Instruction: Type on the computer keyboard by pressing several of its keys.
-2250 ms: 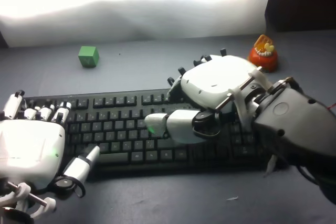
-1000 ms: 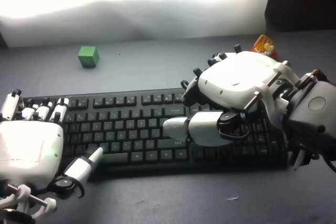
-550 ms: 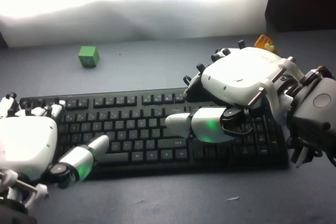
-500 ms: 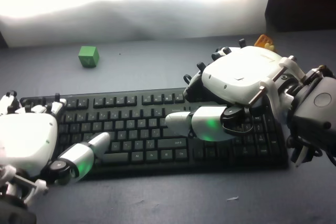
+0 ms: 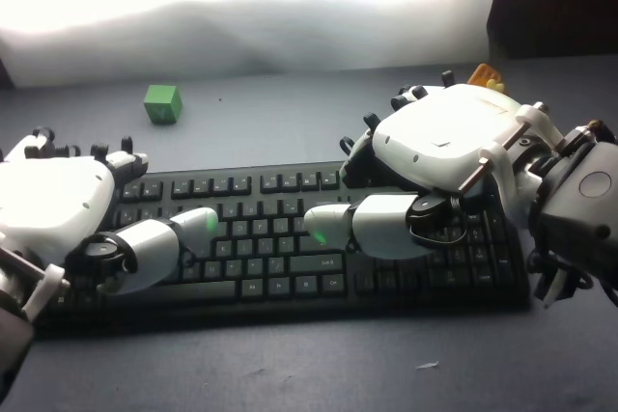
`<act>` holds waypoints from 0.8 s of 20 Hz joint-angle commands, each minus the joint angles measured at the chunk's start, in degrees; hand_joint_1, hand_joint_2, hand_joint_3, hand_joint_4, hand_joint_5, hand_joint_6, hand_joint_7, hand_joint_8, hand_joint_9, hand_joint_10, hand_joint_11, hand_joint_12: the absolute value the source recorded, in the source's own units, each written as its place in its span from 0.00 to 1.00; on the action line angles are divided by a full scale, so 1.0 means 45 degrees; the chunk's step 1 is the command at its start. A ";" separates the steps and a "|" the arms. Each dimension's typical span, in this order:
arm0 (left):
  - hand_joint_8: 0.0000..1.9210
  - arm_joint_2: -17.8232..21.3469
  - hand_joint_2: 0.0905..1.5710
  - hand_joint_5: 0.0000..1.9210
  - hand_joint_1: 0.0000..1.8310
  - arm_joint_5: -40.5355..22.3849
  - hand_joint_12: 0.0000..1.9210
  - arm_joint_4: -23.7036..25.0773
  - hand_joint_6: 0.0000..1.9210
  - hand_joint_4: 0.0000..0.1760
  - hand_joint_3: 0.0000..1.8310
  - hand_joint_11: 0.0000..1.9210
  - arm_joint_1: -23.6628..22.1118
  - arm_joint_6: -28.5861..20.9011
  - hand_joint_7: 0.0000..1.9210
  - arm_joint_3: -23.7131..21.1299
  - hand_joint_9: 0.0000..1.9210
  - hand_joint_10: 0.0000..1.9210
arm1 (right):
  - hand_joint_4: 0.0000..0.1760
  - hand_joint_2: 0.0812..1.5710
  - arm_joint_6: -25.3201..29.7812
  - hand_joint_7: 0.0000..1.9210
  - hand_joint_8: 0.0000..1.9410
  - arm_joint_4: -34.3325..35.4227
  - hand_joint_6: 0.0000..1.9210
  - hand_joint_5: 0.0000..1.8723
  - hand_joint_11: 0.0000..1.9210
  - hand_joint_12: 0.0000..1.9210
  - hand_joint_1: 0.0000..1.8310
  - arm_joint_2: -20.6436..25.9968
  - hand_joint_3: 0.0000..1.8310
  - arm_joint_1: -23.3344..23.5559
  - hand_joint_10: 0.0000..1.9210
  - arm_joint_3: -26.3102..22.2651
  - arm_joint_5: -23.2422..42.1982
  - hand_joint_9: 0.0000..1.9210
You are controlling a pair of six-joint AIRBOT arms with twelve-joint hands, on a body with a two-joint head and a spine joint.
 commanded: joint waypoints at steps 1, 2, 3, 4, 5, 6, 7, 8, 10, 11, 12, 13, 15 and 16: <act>0.01 0.0209 0.71 0.23 0.00 -0.0536 0.59 0.0768 0.01 0.14 0.00 0.03 -0.0138 -0.0008 0.29 -0.0080 0.28 0.00 | 0.00 0.73 0.0062 0.48 0.02 -0.0699 0.02 0.44 0.14 0.82 0.00 0.0081 0.00 0.0184 0.33 -0.0060 0.0653 0.37; 0.01 0.0341 0.71 0.24 0.00 -0.0364 0.59 0.0769 0.01 0.13 0.00 0.03 -0.0182 -0.0008 0.29 -0.0146 0.27 0.00 | 0.00 0.73 0.0082 0.50 0.02 -0.0714 0.03 0.46 0.14 0.83 0.00 0.0083 0.00 0.0185 0.34 -0.0065 0.0678 0.39; 0.01 0.0397 0.72 0.26 0.00 -0.0320 0.60 0.0769 0.01 0.11 0.00 0.03 -0.0208 -0.0008 0.31 -0.0173 0.27 0.00 | 0.00 0.73 0.0115 0.53 0.03 -0.0742 0.04 0.49 0.14 0.85 0.00 0.0084 0.00 0.0185 0.38 -0.0067 0.0695 0.39; 0.01 0.0434 0.73 0.27 0.00 -0.0285 0.60 0.0769 0.01 0.11 0.00 0.03 -0.0253 -0.0022 0.32 -0.0180 0.27 0.00 | 0.00 0.73 0.0152 0.55 0.03 -0.0773 0.05 0.51 0.14 0.86 0.00 0.0090 0.00 0.0185 0.42 -0.0067 0.0701 0.39; 0.01 0.0495 0.74 0.29 0.00 -0.0140 0.62 0.0772 0.01 0.08 0.00 0.03 -0.0336 -0.0022 0.34 -0.0175 0.30 0.01 | 0.00 0.73 0.0183 0.57 0.04 -0.0794 0.06 0.53 0.15 0.89 0.01 0.0098 0.00 0.0185 0.48 -0.0067 0.0717 0.38; 0.01 0.0565 0.76 0.32 0.00 0.0036 0.66 0.0773 0.02 0.05 0.00 0.04 -0.0420 0.0032 0.38 -0.0168 0.34 0.03 | 0.00 0.73 0.0195 0.58 0.06 -0.0819 0.07 0.56 0.17 0.91 0.04 0.0101 0.00 0.0185 0.54 -0.0067 0.0755 0.37; 0.02 0.0619 0.77 0.35 0.01 0.0134 0.69 0.0773 0.02 0.00 0.00 0.04 -0.0521 0.0138 0.41 -0.0168 0.37 0.04 | 0.00 0.72 0.0215 0.58 0.11 -0.0822 0.11 0.57 0.20 0.92 0.05 0.0106 0.00 0.0184 0.58 -0.0068 0.0765 0.38; 0.07 0.0663 0.79 0.42 0.05 0.0194 0.76 0.0773 0.02 0.00 0.00 0.06 -0.0584 0.0158 0.45 -0.0170 0.35 0.23 | 0.00 0.73 0.0227 0.57 0.30 -0.0824 0.19 0.59 0.25 0.96 0.05 0.0118 0.00 0.0178 0.65 -0.0070 0.0764 0.41; 0.54 0.0724 0.83 0.44 0.11 0.0217 0.94 0.0773 0.22 0.00 0.00 0.13 -0.0629 0.0139 0.38 -0.0183 0.30 0.72 | 0.00 0.73 0.0220 0.56 0.77 -0.0833 0.70 0.55 0.41 1.00 0.04 0.0125 0.00 0.0178 0.95 -0.0070 0.0764 0.49; 0.77 0.0747 0.87 0.38 0.12 0.0241 0.99 0.0773 0.58 0.00 0.00 0.20 -0.0644 0.0133 0.37 -0.0182 0.31 0.88 | 0.00 0.74 0.0220 0.62 0.91 -0.0834 0.91 0.60 0.54 1.00 0.01 0.0125 0.00 0.0177 0.99 -0.0070 0.0769 0.59; 0.89 0.0777 0.88 0.37 0.12 0.0273 1.00 0.0773 0.80 0.00 0.01 0.27 -0.0653 0.0114 0.40 -0.0182 0.35 0.97 | 0.00 0.75 0.0219 0.66 0.95 -0.0834 0.98 0.64 0.62 1.00 0.00 0.0125 0.00 0.0175 1.00 -0.0070 0.0770 0.65; 0.92 0.0811 0.89 0.38 0.12 0.0303 1.00 0.0773 0.89 0.00 0.01 0.31 -0.0677 0.0100 0.43 -0.0179 0.39 0.99 | 0.00 0.75 0.0218 0.67 0.93 -0.0835 0.99 0.65 0.64 1.00 0.00 0.0125 0.00 0.0166 1.00 -0.0076 0.0769 0.66; 0.95 0.0881 0.91 0.42 0.14 0.0380 1.00 0.0773 0.96 0.00 0.01 0.36 -0.0718 0.0100 0.48 -0.0175 0.44 1.00 | 0.95 0.77 0.0215 0.70 0.91 -0.0838 0.97 0.65 0.70 1.00 0.00 0.0125 0.00 0.0140 1.00 -0.0102 0.0770 0.69; 0.96 0.0908 0.91 0.43 0.15 0.0418 1.00 0.0773 0.97 0.00 0.01 0.40 -0.0727 0.0101 0.50 -0.0172 0.47 1.00 | 0.99 0.78 0.0215 0.71 0.93 -0.0839 0.99 0.65 0.72 1.00 0.00 0.0125 0.01 0.0134 1.00 -0.0111 0.0771 0.71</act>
